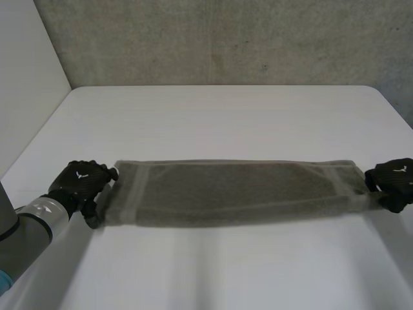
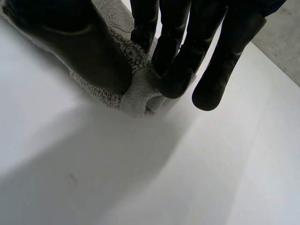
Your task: Fold the towel.
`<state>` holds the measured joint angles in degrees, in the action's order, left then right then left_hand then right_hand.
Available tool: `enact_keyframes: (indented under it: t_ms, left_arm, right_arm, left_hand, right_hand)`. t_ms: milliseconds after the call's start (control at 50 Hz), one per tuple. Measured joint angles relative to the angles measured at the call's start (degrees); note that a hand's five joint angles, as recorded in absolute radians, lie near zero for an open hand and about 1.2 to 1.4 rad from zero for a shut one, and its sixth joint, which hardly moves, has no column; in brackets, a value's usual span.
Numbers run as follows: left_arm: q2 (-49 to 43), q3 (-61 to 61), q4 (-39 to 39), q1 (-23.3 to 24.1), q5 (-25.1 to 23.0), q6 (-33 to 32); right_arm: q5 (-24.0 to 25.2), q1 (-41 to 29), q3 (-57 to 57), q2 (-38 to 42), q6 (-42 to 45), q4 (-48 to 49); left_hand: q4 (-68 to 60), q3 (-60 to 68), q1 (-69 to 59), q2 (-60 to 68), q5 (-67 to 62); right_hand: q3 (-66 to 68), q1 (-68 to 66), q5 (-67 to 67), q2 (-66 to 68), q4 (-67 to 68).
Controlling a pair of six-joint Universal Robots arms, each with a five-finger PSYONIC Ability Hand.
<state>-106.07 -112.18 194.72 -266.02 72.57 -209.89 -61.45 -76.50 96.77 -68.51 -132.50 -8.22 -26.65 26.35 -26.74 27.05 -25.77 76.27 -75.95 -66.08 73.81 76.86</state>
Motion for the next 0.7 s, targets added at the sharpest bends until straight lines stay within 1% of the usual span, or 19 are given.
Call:
enact_keyframes:
  t_ms: [20,80,240,340,400,460,500,540,560,600,620,660,680,700]
  left_arm:
    - [0.1,0.0,-0.2,-0.1,0.0,0.1]
    - [0.7,0.4,-1.3,-0.4,0.0,0.2]
    - [5.7,1.8,-3.4,-1.4,0.0,1.5]
    - [7.8,3.5,-3.6,-1.2,0.0,4.2]
    - [8.7,5.2,-3.5,-0.7,-0.1,7.0]
    - [9.2,7.3,-3.5,0.2,-0.1,10.2]
    - [9.3,8.7,-3.4,1.0,-0.1,12.3]
    - [9.3,10.5,-3.3,2.2,0.0,15.2]
    - [9.2,11.0,-3.3,2.6,0.0,16.0]
    - [9.1,12.3,-3.2,3.6,0.0,18.2]
    - [9.0,12.7,-3.1,3.9,0.1,18.8]
    - [8.5,13.7,-2.9,5.1,0.2,20.6]
    - [8.4,13.8,-2.8,5.3,0.2,20.9]
    - [8.1,14.1,-2.6,5.9,0.3,21.5]
  right_arm:
    - [0.0,1.0,-0.1,0.0,0.7,-0.4]
    - [-0.2,3.8,-0.4,-0.3,2.7,-1.8]
    - [-0.6,12.0,-4.0,-4.0,7.5,-4.7]
    - [-1.0,12.8,-7.7,-6.4,7.0,-4.9]
    - [-1.2,10.3,-10.5,-7.5,5.0,-4.9]
    - [-1.4,4.9,-13.1,-8.1,2.1,-4.6]
    - [-1.6,-0.2,-14.6,-8.3,0.2,-4.3]
    - [-2.3,-7.9,-16.4,-8.0,-1.8,-3.6]
    - [-2.5,-9.6,-16.7,-7.9,-2.1,-3.5]
    - [-4.1,-18.5,-18.3,-6.7,-3.1,-2.4]
    - [-4.8,-21.0,-18.8,-6.2,-3.3,-2.0]
    - [-7.0,-29.6,-20.2,-4.1,-3.7,-0.4]
    - [-7.5,-31.8,-20.6,-3.4,-3.7,0.0]
    - [-8.6,-35.7,-21.1,-1.8,-3.7,0.8]
  left_hand:
    - [3.2,-3.6,3.4,-2.6,3.7]
    - [7.8,-8.2,7.6,-8.1,8.6]
    - [7.9,-8.5,7.7,-8.9,9.2]
    - [7.9,-8.6,7.7,-8.9,9.2]
    - [7.9,-8.6,7.7,-8.9,9.2]
    - [7.9,-8.6,7.7,-8.9,9.2]
    - [7.9,-8.6,7.7,-8.9,9.2]
    - [7.9,-8.6,7.7,-8.9,9.2]
    - [7.9,-8.6,7.7,-8.9,9.2]
    - [7.9,-8.6,7.7,-8.9,9.2]
    - [7.9,-8.6,7.7,-8.9,9.2]
    - [7.9,-8.6,7.7,-8.9,9.2]
    - [7.9,-8.6,7.7,-8.9,9.2]
    - [7.9,-8.6,7.7,-8.9,9.2]
  right_hand:
    - [0.0,0.0,0.0,0.0,0.0]
    - [0.0,0.0,0.0,0.0,0.0]
    - [0.0,-0.1,0.0,0.0,0.0]
    - [0.0,-0.1,0.0,0.0,0.0]
    - [0.0,-0.2,0.0,0.0,0.0]
    - [0.0,-0.3,0.0,0.0,0.0]
    - [0.3,-0.3,0.0,0.7,0.0]
    - [0.5,-0.3,0.0,0.9,0.0]
    - [0.5,-0.3,0.0,0.9,0.0]
    - [0.5,-0.3,0.0,0.9,0.0]
    - [0.5,-0.3,0.0,0.9,0.0]
    - [0.5,-0.3,0.0,0.9,0.0]
    - [0.5,-0.3,0.0,0.9,0.0]
    - [0.5,-0.3,0.0,0.9,0.0]
